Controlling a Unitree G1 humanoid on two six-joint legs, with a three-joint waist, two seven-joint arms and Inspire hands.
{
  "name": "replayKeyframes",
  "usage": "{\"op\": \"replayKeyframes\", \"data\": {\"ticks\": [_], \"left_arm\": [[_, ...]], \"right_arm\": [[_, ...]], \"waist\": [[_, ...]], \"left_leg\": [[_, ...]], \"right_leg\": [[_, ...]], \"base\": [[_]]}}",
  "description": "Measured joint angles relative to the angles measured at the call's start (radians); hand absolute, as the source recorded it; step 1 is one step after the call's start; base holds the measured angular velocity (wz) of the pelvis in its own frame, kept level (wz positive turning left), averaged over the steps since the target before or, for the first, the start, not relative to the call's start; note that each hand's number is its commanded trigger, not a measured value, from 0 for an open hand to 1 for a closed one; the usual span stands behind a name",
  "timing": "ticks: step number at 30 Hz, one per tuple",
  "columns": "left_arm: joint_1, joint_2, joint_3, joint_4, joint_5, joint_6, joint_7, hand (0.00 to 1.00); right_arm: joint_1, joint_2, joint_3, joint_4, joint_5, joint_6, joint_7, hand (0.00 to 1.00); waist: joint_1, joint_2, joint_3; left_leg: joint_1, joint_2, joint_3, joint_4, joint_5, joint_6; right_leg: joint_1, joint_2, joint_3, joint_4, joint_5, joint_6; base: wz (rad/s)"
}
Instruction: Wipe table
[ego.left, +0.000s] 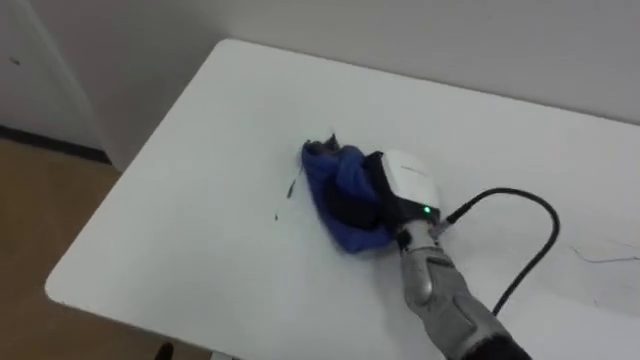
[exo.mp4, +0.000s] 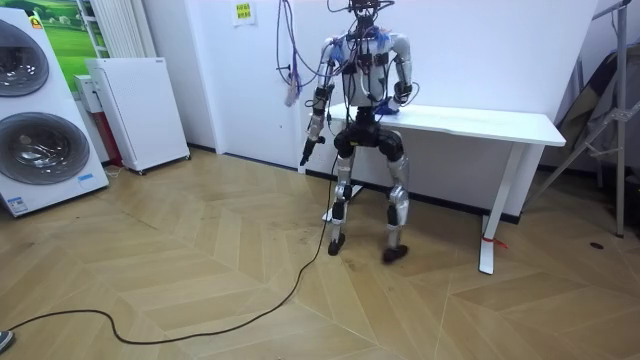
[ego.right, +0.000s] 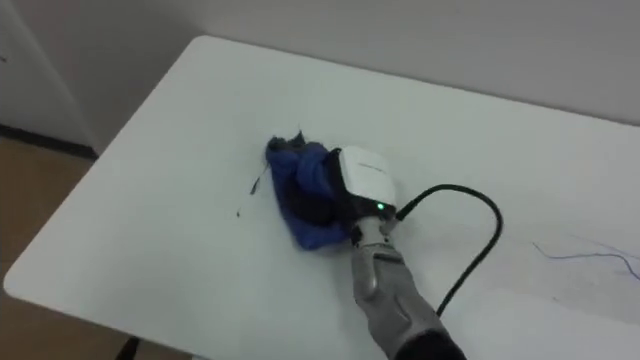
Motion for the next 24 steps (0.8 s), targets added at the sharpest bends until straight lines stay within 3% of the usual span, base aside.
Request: {"op": "replayKeyframes", "data": {"ticks": [1,2,3,4,5,6,7,9,10,11,13,15,16,17,18,19,20,22,23,24], "left_arm": [[0.003,0.013,0.013,-0.016,0.006,0.0,-0.001,0.0],[0.005,0.015,0.028,-0.024,0.014,0.0,-0.002,0.0],[0.002,0.023,0.044,-0.032,0.039,-0.004,-0.004,0.0],[-0.011,0.043,0.065,-0.033,0.066,-0.005,-0.01,0.0],[-0.02,0.049,0.076,-0.034,0.071,-0.006,-0.015,0.0],[-0.03,0.045,0.088,-0.036,0.062,-0.006,-0.018,0.0],[-0.042,0.042,0.087,-0.038,0.04,-0.007,-0.019,0.0],[-0.072,0.037,0.078,-0.036,-0.007,-0.019,-0.019,0.0],[-0.092,0.028,0.071,-0.035,-0.05,-0.031,-0.019,0.0],[-0.1,0.022,0.066,-0.034,-0.072,-0.04,-0.019,0.0],[-0.109,-0.022,0.044,-0.029,-0.131,-0.078,-0.019,0.0],[-0.116,-0.055,0.024,-0.018,-0.142,-0.089,-0.02,0.0],[-0.117,-0.07,0.016,0.013,-0.152,-0.096,-0.02,0.0],[-0.116,-0.071,0.011,0.029,-0.168,-0.096,-0.02,0.0],[-0.109,-0.071,0.001,0.056,-0.2,-0.093,-0.02,0.0],[-0.092,-0.07,-0.004,0.056,-0.215,-0.09,-0.019,0.0],[-0.087,-0.069,-0.004,0.056,-0.226,-0.089,-0.019,0.0],[-0.056,-0.049,-0.003,0.054,-0.267,-0.086,-0.017,0.0],[-0.046,-0.04,-0.002,0.055,-0.267,-0.086,-0.017,0.0],[-0.018,-0.027,0.003,0.057,-0.263,-0.087,-0.013,0.0]], "right_arm": [[0.037,-0.011,-0.029,0.001,0.02,-0.025,-0.032,1.0],[0.057,-0.015,-0.049,0.002,0.018,-0.037,-0.049,1.0],[0.097,-0.025,-0.076,0.004,0.016,-0.057,-0.088,1.0],[0.14,-0.032,-0.106,0.002,0.018,-0.074,-0.118,1.0],[0.16,-0.036,-0.118,0.003,0.019,-0.081,-0.132,1.0],[0.18,-0.044,-0.135,0.021,0.03,-0.094,-0.155,1.0],[0.179,-0.054,-0.136,0.025,0.041,-0.095,-0.164,1.0],[0.152,-0.072,-0.136,0.022,0.056,-0.095,-0.159,1.0],[0.14,-0.077,-0.136,0.029,0.055,-0.094,-0.146,1.0],[0.137,-0.078,-0.135,0.029,0.055,-0.093,-0.139,1.0],[0.102,-0.065,-0.122,0.028,0.051,-0.076,-0.094,1.0],[0.077,-0.047,-0.114,0.007,0.014,-0.041,-0.061,1.0],[0.058,-0.04,-0.109,-0.008,-0.018,-0.016,-0.034,1.0],[0.048,-0.036,-0.105,-0.015,-0.034,-0.005,-0.021,1.0],[0.033,-0.034,-0.095,-0.046,-0.065,0.02,0.015,1.0],[0.023,-0.033,-0.084,-0.086,-0.079,0.033,0.051,1.0],[0.016,-0.033,-0.08,-0.097,-0.085,0.035,0.063,1.0],[-0.009,-0.038,-0.075,-0.1,-0.078,0.034,0.107,1.0],[-0.005,-0.043,-0.077,-0.1,-0.063,0.027,0.116,1.0],[0.007,-0.05,-0.089,-0.095,-0.024,-0.008,0.133,1.0]], "waist": [[-0.01,-0.005,-0.0026],[-0.02,-0.008,-0.0036],[-0.05,-0.016,-0.0058],[-0.073,-0.041,-0.0103],[-0.078,-0.049,-0.0097],[-0.089,-0.046,-0.0164],[-0.108,-0.044,-0.0181],[-0.119,-0.042,-0.0133],[-0.131,-0.038,-0.0125],[-0.132,-0.038,-0.0127],[-0.13,-0.039,-0.0118],[-0.115,-0.037,-0.0115],[-0.096,-0.034,-0.0097],[-0.092,-0.034,-0.0093],[-0.089,-0.035,-0.0072],[-0.075,-0.027,-0.0029],[-0.071,-0.023,0.0004],[-0.068,-0.013,0.0041],[-0.074,-0.014,0.0018],[-0.094,-0.014,0.0002]], "left_leg": [[0.012,0.013,0.041,-0.006,0.002,-0.009],[0.017,0.02,0.059,-0.005,0.003,-0.014],[0.024,0.032,0.089,-0.001,0.005,-0.029],[0.031,0.038,0.096,0.009,0.002,-0.05],[0.032,0.042,0.095,0.021,-0.003,-0.062],[0.037,0.055,0.076,0.037,-0.006,-0.077],[0.035,0.076,0.06,0.032,0.002,-0.091],[0.025,0.107,0.051,0.021,0.01,-0.121],[0.025,0.131,0.048,0.012,0.021,-0.141],[0.029,0.14,0.049,0.006,0.026,-0.149],[0.039,0.162,0.048,-0.015,0.042,-0.176],[0.039,0.176,0.048,-0.026,0.047,-0.181],[0.043,0.184,0.047,-0.043,0.047,-0.173],[0.044,0.186,0.046,-0.052,0.049,-0.168],[0.044,0.186,0.034,-0.068,0.051,-0.142],[0.044,0.187,0.008,-0.081,0.05,-0.131],[0.044,0.187,-0.006,-0.087,0.048,-0.124],[0.033,0.181,-0.041,-0.089,0.054,-0.123],[0.024,0.17,-0.058,-0.076,0.056,-0.126],[0.013,0.126,-0.086,-0.06,0.057,-0.129]], "right_leg": [[0.006,-0.048,0.007,-0.042,0.023,0.01],[0.009,-0.062,0.019,-0.071,0.045,0.012],[0.023,-0.065,0.054,-0.138,0.109,0.022],[0.029,-0.068,0.05,-0.187,0.196,0.032],[0.033,-0.068,0.04,-0.196,0.193,0.056],[0.061,-0.043,0.052,-0.201,0.163,0.098],[0.078,-0.016,0.044,-0.227,0.141,0.103],[0.06,0.016,0.032,-0.225,0.105,0.1],[0.04,0.034,0.016,-0.193,0.09,0.079],[0.032,0.04,0.011,-0.174,0.08,0.071],[-0.007,0.053,0.008,-0.098,0.025,0.044],[-0.034,0.066,0.012,-0.057,-0.01,0.042],[-0.051,0.079,0.014,-0.037,-0.023,0.023],[-0.059,0.085,0.014,-0.031,-0.026,0.017],[-0.067,0.097,0.014,-0.021,-0.035,0.005],[-0.076,0.122,0.025,-0.021,-0.042,-0.007],[-0.078,0.137,0.029,-0.02,-0.045,-0.014],[-0.085,0.201,0.092,-0.019,-0.066,-0.041],[-0.086,0.21,0.113,-0.019,-0.072,-0.044],[-0.076,0.228,0.162,-0.032,-0.075,-0.044]], "base": [[0.7],[0.65],[0.7],[0.68],[0.36],[0.0],[-0.16],[-0.25],[-0.19],[-0.15],[-0.1],[-0.11],[-0.24],[-0.22],[-0.15],[-0.14],[-0.15],[0.13],[0.47],[0.56]]}}
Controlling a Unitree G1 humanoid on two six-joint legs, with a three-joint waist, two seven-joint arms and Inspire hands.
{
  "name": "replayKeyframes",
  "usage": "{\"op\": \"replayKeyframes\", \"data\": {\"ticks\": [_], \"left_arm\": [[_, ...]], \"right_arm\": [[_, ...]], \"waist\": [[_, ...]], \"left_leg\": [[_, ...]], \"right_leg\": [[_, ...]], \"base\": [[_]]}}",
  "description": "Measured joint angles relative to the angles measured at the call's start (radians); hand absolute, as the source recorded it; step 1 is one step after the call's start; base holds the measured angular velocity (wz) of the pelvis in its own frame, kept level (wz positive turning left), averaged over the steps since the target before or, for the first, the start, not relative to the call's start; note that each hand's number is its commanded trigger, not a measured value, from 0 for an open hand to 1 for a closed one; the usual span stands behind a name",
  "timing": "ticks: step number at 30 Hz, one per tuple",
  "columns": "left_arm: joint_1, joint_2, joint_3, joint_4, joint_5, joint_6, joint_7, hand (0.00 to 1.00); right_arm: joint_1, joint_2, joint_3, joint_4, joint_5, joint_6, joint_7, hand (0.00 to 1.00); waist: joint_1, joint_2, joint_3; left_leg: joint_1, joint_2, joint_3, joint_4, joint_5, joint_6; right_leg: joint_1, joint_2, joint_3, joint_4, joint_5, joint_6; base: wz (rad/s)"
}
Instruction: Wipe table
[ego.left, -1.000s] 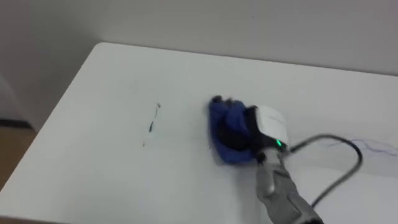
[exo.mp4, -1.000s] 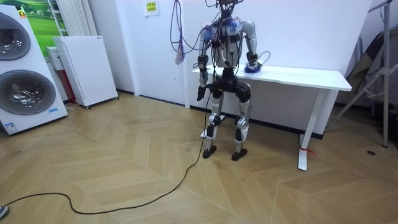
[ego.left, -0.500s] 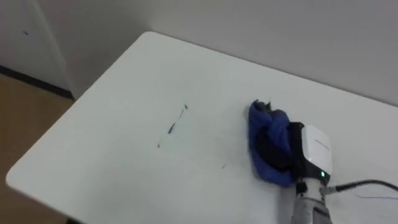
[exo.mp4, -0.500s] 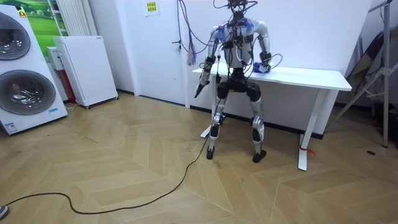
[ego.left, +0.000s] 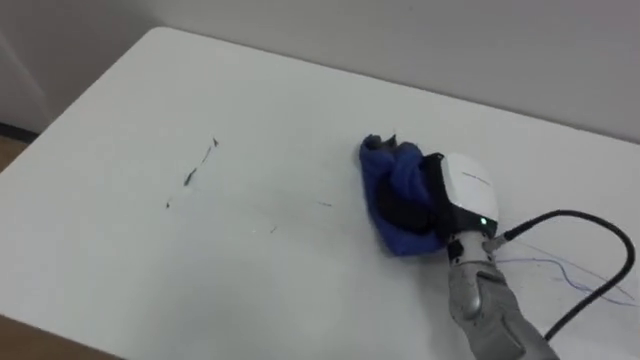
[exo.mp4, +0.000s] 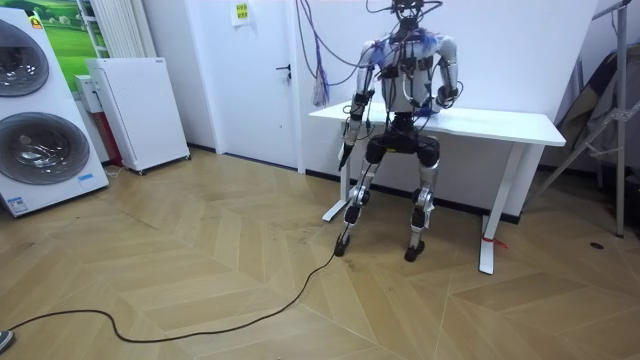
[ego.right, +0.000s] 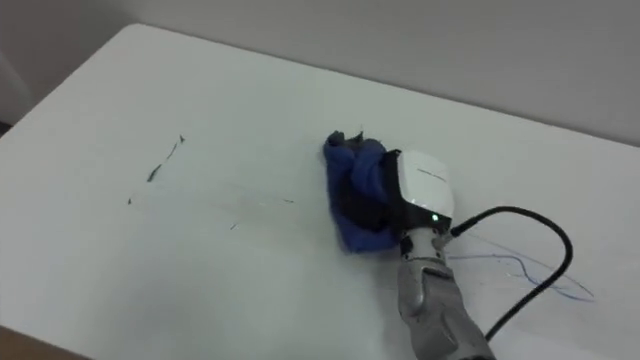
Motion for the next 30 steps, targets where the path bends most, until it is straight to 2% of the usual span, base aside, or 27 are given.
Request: {"op": "replayKeyframes", "data": {"ticks": [1,2,3,4,5,6,7,8,10,11,12,14,15,18,21,22,23,24,25,26,27,28,30], "left_arm": [[0.033,0.005,0.007,0.011,0.006,-0.001,0.006,0.0],[0.052,0.003,0.015,0.013,0.006,-0.001,0.01,0.0],[0.089,-0.001,0.03,0.012,0.006,0.0,0.014,0.0],[0.127,0.0,0.041,-0.008,0.006,0.002,0.02,0.0],[0.142,0.001,0.046,-0.016,0.008,0.002,0.023,0.0],[0.162,-0.004,0.066,-0.031,0.029,0.011,0.026,0.0],[0.162,-0.009,0.084,-0.036,0.071,0.026,0.028,0.0],[0.157,-0.009,0.095,-0.04,0.089,0.029,0.029,0.0],[0.128,-0.009,0.167,-0.094,0.154,0.029,0.033,0.0],[0.118,-0.008,0.18,-0.102,0.164,0.025,0.034,0.0],[0.089,-0.004,0.189,-0.109,0.178,0.021,0.034,0.0],[0.046,-0.001,0.175,-0.136,0.185,0.012,0.033,0.0],[0.028,0.0,0.159,-0.135,0.182,-0.006,0.033,0.0],[0.034,-0.002,0.111,-0.137,0.165,-0.006,0.034,0.0],[0.021,-0.015,0.052,-0.117,0.12,-0.001,0.039,0.0],[0.013,-0.018,0.022,-0.096,0.105,-0.001,0.042,0.0],[0.008,-0.019,0.009,-0.083,0.103,-0.001,0.042,0.0],[0.003,-0.02,-0.013,-0.061,0.101,0.0,0.041,0.0],[-0.004,-0.021,-0.027,-0.058,0.101,0.001,0.041,0.0],[-0.01,-0.021,-0.028,-0.056,0.096,0.0,0.041,0.0],[-0.017,-0.018,-0.027,-0.046,0.083,0.001,0.041,0.0],[-0.018,-0.015,-0.027,-0.04,0.082,0.004,0.041,0.0],[-0.007,-0.014,-0.026,-0.043,0.082,0.01,0.041,0.0]], "right_arm": [[0.032,-0.01,-0.014,0.014,0.031,-0.036,0.008,1.0],[0.045,-0.014,-0.023,0.016,0.04,-0.053,0.008,1.0],[0.069,-0.018,-0.053,0.013,0.041,-0.078,0.001,1.0],[0.091,-0.029,-0.078,0.012,0.041,-0.094,-0.023,1.0],[0.104,-0.034,-0.092,0.014,0.044,-0.101,-0.043,1.0],[0.133,-0.037,-0.133,0.03,0.052,-0.125,-0.091,1.0],[0.169,-0.039,-0.185,0.052,0.053,-0.143,-0.15,1.0],[0.193,-0.042,-0.21,0.053,0.058,-0.143,-0.177,1.0],[0.271,-0.051,-0.296,0.104,0.116,-0.16,-0.26,1.0],[0.287,-0.052,-0.32,0.119,0.129,-0.16,-0.272,1.0],[0.311,-0.054,-0.358,0.145,0.166,-0.159,-0.289,1.0],[0.34,-0.062,-0.39,0.167,0.215,-0.156,-0.3,1.0],[0.345,-0.066,-0.4,0.172,0.229,-0.15,-0.303,1.0],[0.326,-0.063,-0.395,0.158,0.227,-0.107,-0.308,1.0],[0.301,-0.035,-0.374,0.101,0.17,-0.011,-0.312,1.0],[0.273,-0.032,-0.325,0.075,0.141,0.022,-0.298,1.0],[0.254,-0.03,-0.296,0.059,0.125,0.038,-0.284,1.0],[0.206,-0.024,-0.219,0.019,0.093,0.072,-0.244,1.0],[0.141,-0.021,-0.127,-0.005,0.039,0.085,-0.197,1.0],[0.102,-0.023,-0.083,-0.007,0.013,0.086,-0.172,1.0],[0.03,-0.002,-0.006,-0.009,-0.032,0.088,-0.119,1.0],[-0.031,0.024,0.058,-0.008,-0.059,0.083,-0.071,1.0],[-0.084,0.038,0.115,-0.006,-0.075,0.059,-0.021,1.0]], "waist": [[-0.02,0.005,-0.0043],[-0.027,0.004,-0.0084],[-0.031,0.013,-0.011],[-0.038,0.018,-0.0132],[-0.042,0.018,-0.0133],[-0.062,0.019,-0.0135],[-0.089,0.016,-0.0147],[-0.1,0.016,-0.0149],[-0.151,-0.003,-0.0176],[-0.16,-0.008,-0.0206],[-0.17,-0.018,-0.0261],[-0.183,-0.026,-0.0271],[-0.185,-0.026,-0.0273],[-0.158,-0.025,-0.0269],[-0.114,-0.018,-0.0222],[-0.096,-0.013,-0.019],[-0.08,-0.011,-0.0178],[-0.044,-0.004,-0.0129],[-0.027,0.005,-0.0053],[-0.018,0.008,-0.0001],[0.003,0.01,0.0035],[0.016,0.013,0.0063],[0.044,0.024,0.0058]], "left_leg": [[0.003,-0.051,0.005,0.009,0.0,0.0],[0.008,-0.071,0.022,0.005,0.0,0.001],[0.031,-0.102,0.072,-0.019,0.001,0.02],[0.043,-0.106,0.099,-0.044,0.005,0.026],[0.05,-0.107,0.099,-0.057,0.008,0.031],[0.056,-0.11,0.099,-0.07,0.009,0.033],[0.068,-0.116,0.099,-0.09,0.011,0.036],[0.072,-0.119,0.099,-0.098,0.011,0.037],[0.081,-0.126,0.098,-0.118,0.017,0.046],[0.084,-0.128,0.098,-0.125,0.018,0.047],[0.085,-0.135,0.098,-0.127,0.018,0.048],[0.087,-0.142,0.098,-0.126,0.014,0.056],[0.089,-0.145,0.1,-0.126,0.012,0.061],[0.102,-0.151,0.1,-0.131,0.011,0.061],[0.105,-0.152,0.097,-0.13,0.009,0.066],[0.109,-0.151,0.093,-0.132,0.009,0.066],[0.111,-0.151,0.093,-0.133,0.009,0.066],[0.11,-0.149,0.089,-0.14,0.008,0.066],[0.103,-0.149,0.063,-0.145,0.004,0.073],[0.099,-0.151,0.047,-0.149,0.0,0.075],[0.087,-0.164,0.005,-0.149,-0.002,0.077],[0.081,-0.169,-0.022,-0.147,-0.004,0.08],[0.066,-0.169,-0.051,-0.147,-0.001,0.081]], "right_leg": [[0.021,0.014,0.044,-0.038,0.01,0.001],[0.034,0.018,0.059,-0.059,0.02,-0.002],[0.057,0.021,0.072,-0.102,0.047,-0.01],[0.068,0.027,0.074,-0.135,0.063,-0.011],[0.071,0.029,0.075,-0.144,0.066,-0.01],[0.075,0.029,0.079,-0.15,0.067,-0.008],[0.081,0.026,0.082,-0.153,0.064,-0.004],[0.085,0.024,0.084,-0.157,0.064,-0.001],[0.112,0.02,0.085,-0.184,0.07,0.008],[0.117,0.018,0.086,-0.185,0.07,0.009],[0.121,0.011,0.085,-0.184,0.071,0.015],[0.127,0.004,0.086,-0.194,0.08,0.023],[0.131,0.003,0.086,-0.207,0.091,0.026],[0.134,0.003,0.083,-0.22,0.106,0.028],[0.126,0.007,0.083,-0.222,0.12,0.024],[0.12,0.012,0.084,-0.224,0.129,0.019],[0.113,0.014,0.083,-0.222,0.133,0.015],[0.1,0.018,0.078,-0.222,0.144,0.011],[0.086,0.024,0.078,-0.222,0.149,0.014],[0.079,0.026,0.079,-0.221,0.15,0.015],[0.066,0.028,0.08,-0.22,0.158,0.011],[0.064,0.032,0.078,-0.225,0.166,0.005],[0.064,0.035,0.076,-0.234,0.174,-0.003]], "base": [[0.49],[0.21],[-0.06],[-0.14],[-0.09],[0.0],[0.09],[0.15],[0.11],[0.04],[0.0],[-0.08],[-0.24],[-0.26],[-0.25],[-0.42],[-0.64],[-0.6],[-0.46],[-0.16],[0.0],[0.0],[0.31]]}}
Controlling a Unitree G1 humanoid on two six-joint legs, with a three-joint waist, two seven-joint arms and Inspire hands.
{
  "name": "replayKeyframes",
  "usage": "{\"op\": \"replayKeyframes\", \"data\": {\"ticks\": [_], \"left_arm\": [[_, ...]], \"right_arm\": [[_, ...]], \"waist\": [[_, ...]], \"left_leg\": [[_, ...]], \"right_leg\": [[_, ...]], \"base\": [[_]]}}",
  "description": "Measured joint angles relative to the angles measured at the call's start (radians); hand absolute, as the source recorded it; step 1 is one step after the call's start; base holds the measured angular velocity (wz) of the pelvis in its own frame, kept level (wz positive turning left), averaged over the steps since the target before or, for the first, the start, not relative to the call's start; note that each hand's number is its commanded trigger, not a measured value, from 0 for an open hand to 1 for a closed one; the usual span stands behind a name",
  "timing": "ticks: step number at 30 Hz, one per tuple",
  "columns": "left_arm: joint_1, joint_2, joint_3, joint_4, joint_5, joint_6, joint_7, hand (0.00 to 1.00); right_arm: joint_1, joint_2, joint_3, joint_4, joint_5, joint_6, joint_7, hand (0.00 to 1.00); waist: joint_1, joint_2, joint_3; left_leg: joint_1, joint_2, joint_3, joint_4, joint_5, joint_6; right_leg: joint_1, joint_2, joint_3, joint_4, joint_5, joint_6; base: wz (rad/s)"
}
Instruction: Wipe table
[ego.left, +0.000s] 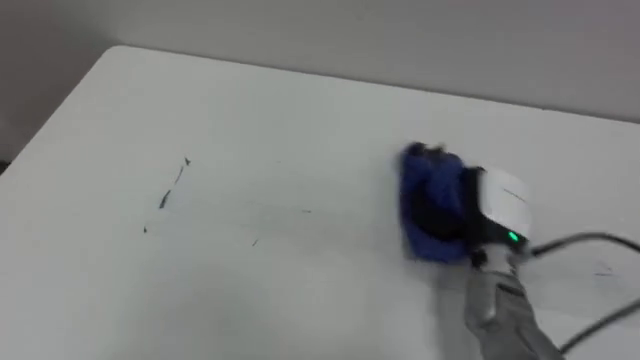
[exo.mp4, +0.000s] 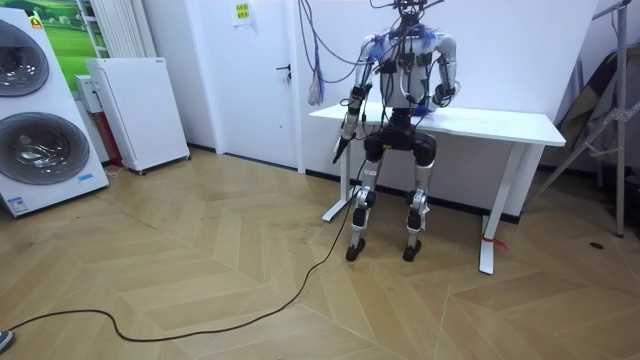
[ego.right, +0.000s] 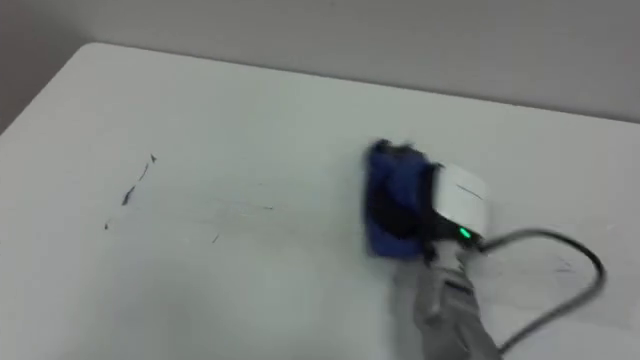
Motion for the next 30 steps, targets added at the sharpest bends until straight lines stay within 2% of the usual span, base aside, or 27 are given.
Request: {"op": "replayKeyframes", "data": {"ticks": [2,5,7,8,10,12,13,16,20,23,25,26,28,29,30], "left_arm": [[0.031,0.004,0.007,-0.006,0.003,0.016,0.001,0.0],[0.094,0.003,0.024,-0.008,0.007,0.053,-0.008,0.0],[0.13,0.003,0.03,-0.023,0.057,0.066,-0.01,0.0],[0.133,0.003,0.042,-0.026,0.074,0.069,-0.011,0.0],[0.133,0.003,0.1,-0.078,0.127,0.076,-0.009,0.0],[0.125,0.006,0.121,-0.096,0.156,0.07,-0.009,0.0],[0.11,0.01,0.122,-0.097,0.158,0.068,-0.008,0.0],[0.075,0.014,0.116,-0.097,0.157,0.052,-0.008,0.0],[0.064,0.015,0.073,-0.1,0.151,0.05,0.004,0.0],[0.062,0.003,0.038,-0.084,0.081,0.051,0.035,0.0],[0.055,-0.005,0.022,-0.055,0.044,0.053,0.05,0.0],[0.055,-0.004,0.008,-0.052,0.029,0.053,0.054,0.0],[0.041,-0.005,-0.048,-0.046,0.002,0.059,0.057,0.0],[0.04,-0.007,-0.059,-0.047,0.001,0.061,0.057,0.0],[0.028,-0.016,-0.066,-0.051,0.001,0.062,0.057,0.0]], "right_arm": [[-0.017,0.0,0.008,0.016,-0.009,-0.026,0.025,1.0],[0.05,-0.008,-0.03,0.021,-0.013,-0.052,-0.002,1.0],[0.142,-0.011,-0.098,0.027,-0.011,-0.095,-0.051,1.0],[0.172,-0.012,-0.123,0.031,-0.009,-0.11,-0.07,1.0],[0.297,-0.04,-0.208,0.037,0.039,-0.142,-0.169,1.0],[0.365,-0.074,-0.26,0.073,0.087,-0.155,-0.236,1.0],[0.389,-0.093,-0.281,0.097,0.113,-0.155,-0.265,1.0],[0.41,-0.104,-0.324,0.133,0.179,-0.155,-0.283,1.0],[0.388,-0.094,-0.31,0.116,0.191,-0.129,-0.272,1.0],[0.359,-0.061,-0.274,0.056,0.19,-0.051,-0.251,1.0],[0.281,-0.039,-0.186,-0.01,0.159,0.017,-0.167,1.0],[0.257,-0.035,-0.15,-0.025,0.143,0.03,-0.144,1.0],[0.152,-0.009,-0.018,-0.066,0.071,0.037,-0.056,1.0],[0.125,0.001,0.006,-0.066,0.056,0.036,-0.039,1.0],[0.081,0.009,0.035,-0.061,0.049,0.02,-0.011,1.0]], "waist": [[0.009,0.003,-0.0014],[-0.002,-0.008,-0.0079],[-0.059,-0.016,-0.0103],[-0.073,-0.017,-0.0107],[-0.119,-0.037,-0.0172],[-0.125,-0.04,-0.0225],[-0.132,-0.038,-0.0256],[-0.155,-0.038,-0.0267],[-0.15,-0.037,-0.0272],[-0.093,-0.031,-0.027],[-0.045,-0.024,-0.0223],[-0.037,-0.02,-0.0198],[-0.013,-0.004,-0.0096],[-0.013,-0.004,-0.0073],[0.003,0.0,-0.0084]], "left_leg": [[-0.007,-0.001,-0.025,0.0,0.005,0.006],[0.0,-0.001,-0.028,0.008,0.008,0.008],[0.018,-0.002,-0.007,0.013,0.009,0.011],[0.022,-0.004,0.0,0.013,0.01,0.012],[0.038,-0.014,0.016,0.013,0.014,0.018],[0.057,-0.018,0.034,0.011,0.011,0.022],[0.068,-0.019,0.04,0.011,0.006,0.031],[0.078,-0.022,0.037,0.01,-0.005,0.041],[0.084,-0.024,0.038,0.004,-0.005,0.042],[0.088,-0.022,0.035,-0.003,-0.009,0.045],[0.083,-0.017,0.016,-0.001,-0.021,0.045],[0.082,-0.017,0.006,0.0,-0.024,0.046],[0.066,-0.016,-0.01,0.003,-0.024,0.043],[0.064,-0.016,-0.014,0.003,-0.023,0.041],[0.053,-0.018,-0.024,0.003,-0.021,0.038]], "right_leg": [[0.004,-0.005,-0.016,-0.001,-0.002,-0.001],[0.024,-0.011,-0.038,-0.006,-0.009,0.003],[0.077,-0.026,-0.08,-0.033,-0.016,0.014],[0.09,-0.03,-0.081,-0.04,-0.021,0.018],[0.121,-0.04,-0.079,-0.06,-0.031,0.028],[0.154,-0.043,-0.074,-0.068,-0.03,0.032],[0.167,-0.043,-0.07,-0.07,-0.031,0.035],[0.181,-0.043,-0.07,-0.07,-0.031,0.038],[0.179,-0.04,-0.07,-0.069,-0.027,0.035],[0.15,-0.021,-0.082,-0.066,-0.006,0.016],[0.122,-0.001,-0.108,-0.064,0.015,-0.01],[0.117,0.004,-0.113,-0.064,0.018,-0.014],[0.093,0.009,-0.118,-0.052,0.017,-0.025],[0.09,0.009,-0.118,-0.05,0.015,-0.027],[0.08,0.009,-0.118,-0.049,0.012,-0.027]], "base": [[0.38],[0.23],[0.51],[0.56],[0.43],[0.06],[-0.06],[0.03],[-0.13],[-0.7],[-0.9],[-0.58],[-0.13],[0.13],[0.23]]}}
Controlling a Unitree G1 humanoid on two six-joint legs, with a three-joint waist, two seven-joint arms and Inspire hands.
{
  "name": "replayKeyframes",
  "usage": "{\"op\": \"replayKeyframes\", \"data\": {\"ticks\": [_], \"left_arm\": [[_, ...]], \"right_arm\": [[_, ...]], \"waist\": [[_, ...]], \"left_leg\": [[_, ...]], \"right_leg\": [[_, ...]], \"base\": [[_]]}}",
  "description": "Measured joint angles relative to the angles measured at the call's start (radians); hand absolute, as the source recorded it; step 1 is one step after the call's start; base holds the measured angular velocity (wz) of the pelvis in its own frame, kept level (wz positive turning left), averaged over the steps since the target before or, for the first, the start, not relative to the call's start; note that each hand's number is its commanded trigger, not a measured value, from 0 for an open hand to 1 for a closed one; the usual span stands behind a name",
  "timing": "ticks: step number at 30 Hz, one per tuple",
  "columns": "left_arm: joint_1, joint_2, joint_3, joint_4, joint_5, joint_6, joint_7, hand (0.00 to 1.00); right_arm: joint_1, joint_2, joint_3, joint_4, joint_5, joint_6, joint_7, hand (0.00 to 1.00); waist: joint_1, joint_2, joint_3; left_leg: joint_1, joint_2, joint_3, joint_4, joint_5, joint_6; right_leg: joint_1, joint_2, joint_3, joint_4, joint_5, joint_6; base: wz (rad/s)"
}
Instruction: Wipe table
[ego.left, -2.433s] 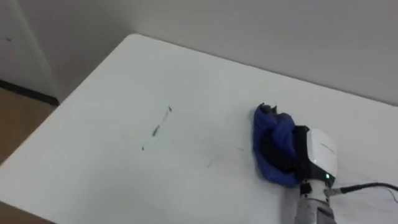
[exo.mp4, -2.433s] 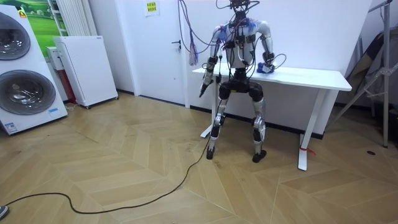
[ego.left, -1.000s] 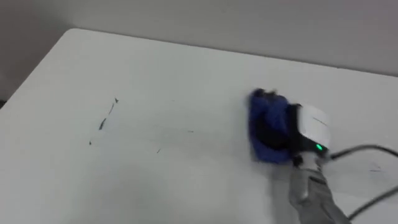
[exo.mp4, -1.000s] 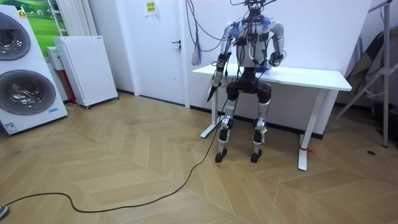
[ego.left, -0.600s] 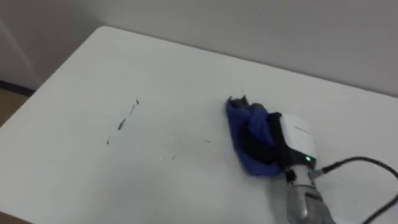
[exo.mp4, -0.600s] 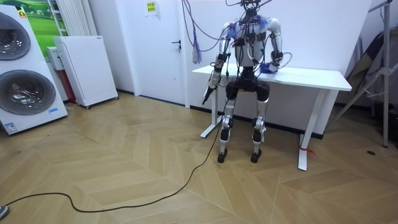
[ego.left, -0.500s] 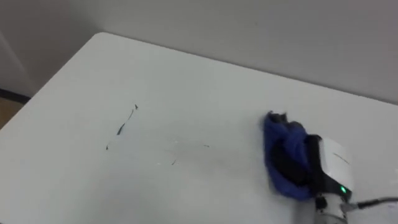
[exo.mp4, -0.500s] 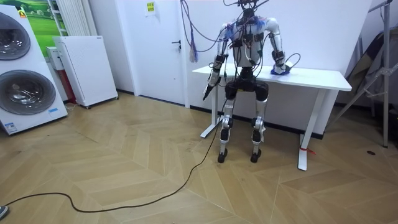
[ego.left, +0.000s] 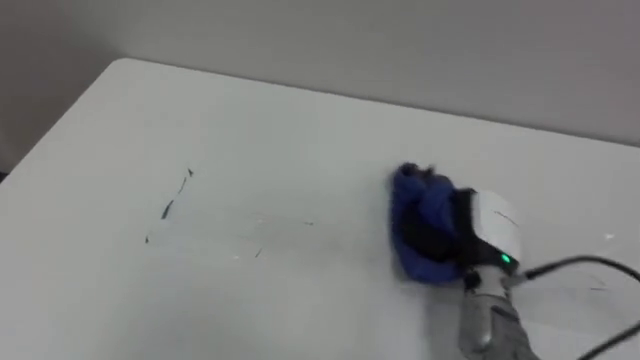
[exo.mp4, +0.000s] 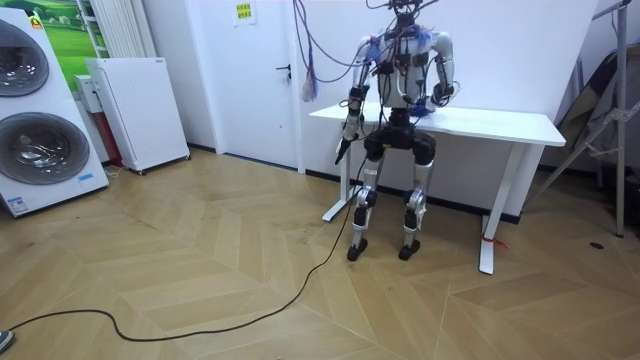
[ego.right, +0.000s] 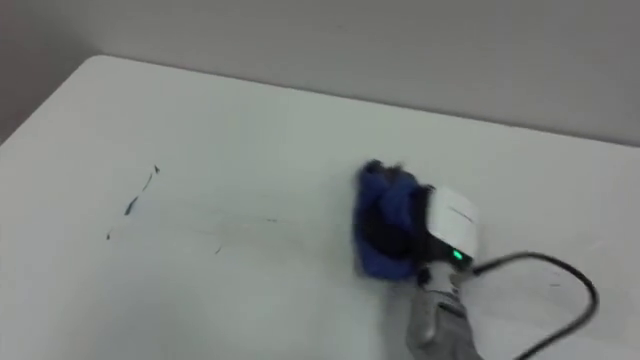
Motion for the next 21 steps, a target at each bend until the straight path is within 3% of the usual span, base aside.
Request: {"op": "replayKeyframes", "data": {"ticks": [2,5,8,10,13,16,20,21], "left_arm": [[0.007,-0.002,0.0,-0.005,0.001,0.001,0.0,0.0],[0.057,0.003,0.006,-0.01,0.003,0.014,-0.003,0.0],[0.123,0.005,0.03,-0.016,0.026,0.017,-0.006,0.0],[0.159,0.007,0.105,-0.019,0.067,0.016,-0.018,0.0],[0.164,0.018,0.182,-0.021,0.119,0.012,-0.023,0.0],[0.154,0.02,0.229,-0.029,0.163,0.008,-0.026,0.0],[0.119,0.019,0.22,-0.048,0.18,-0.005,-0.026,0.0],[0.105,0.02,0.2,-0.048,0.177,-0.007,-0.025,0.0]], "right_arm": [[-0.038,0.003,0.014,0.001,-0.001,-0.021,0.018,1.0],[-0.011,-0.016,-0.019,0.026,-0.001,-0.028,0.017,1.0],[0.115,-0.04,-0.122,0.045,0.041,-0.108,-0.051,1.0],[0.232,-0.05,-0.242,0.061,0.042,-0.17,-0.12,1.0],[0.357,-0.092,-0.384,0.12,0.1,-0.199,-0.213,1.0],[0.395,-0.105,-0.5,0.217,0.122,-0.204,-0.254,1.0],[0.4,-0.11,-0.518,0.243,0.155,-0.192,-0.259,1.0],[0.389,-0.109,-0.507,0.24,0.156,-0.169,-0.258,1.0]], "waist": [[0.01,0.004,0.0004],[-0.002,-0.003,-0.0039],[-0.068,-0.013,-0.0047],[-0.118,-0.028,-0.0053],[-0.154,-0.049,-0.0156],[-0.191,-0.052,-0.0171],[-0.209,-0.05,-0.0189],[-0.207,-0.048,-0.0201]], "left_leg": [[-0.014,0.0,-0.024,-0.004,0.007,-0.002],[-0.017,0.001,-0.029,-0.003,0.009,-0.001],[-0.006,-0.001,-0.014,0.007,0.012,0.003],[0.019,-0.005,0.027,0.006,0.012,0.003],[0.032,-0.011,0.07,0.005,0.012,0.003],[0.073,-0.014,0.089,-0.007,0.01,0.006],[0.082,-0.015,0.092,-0.004,0.0,0.022],[0.083,-0.015,0.092,-0.003,-0.003,0.025]], "right_leg": [[-0.004,-0.003,-0.017,-0.004,-0.005,0.0],[0.002,-0.007,-0.027,-0.003,-0.017,0.005],[0.035,-0.02,-0.038,-0.007,-0.026,0.019],[0.073,-0.028,-0.041,-0.021,-0.043,0.033],[0.088,-0.036,-0.012,-0.021,-0.054,0.042],[0.12,-0.036,0.005,-0.022,-0.057,0.048],[0.12,-0.034,0.016,-0.005,-0.058,0.049],[0.117,-0.035,0.017,0.004,-0.058,0.049]], "base": [[0.31],[0.24],[0.38],[0.24],[0.08],[-0.09],[-0.01],[-0.14]]}}
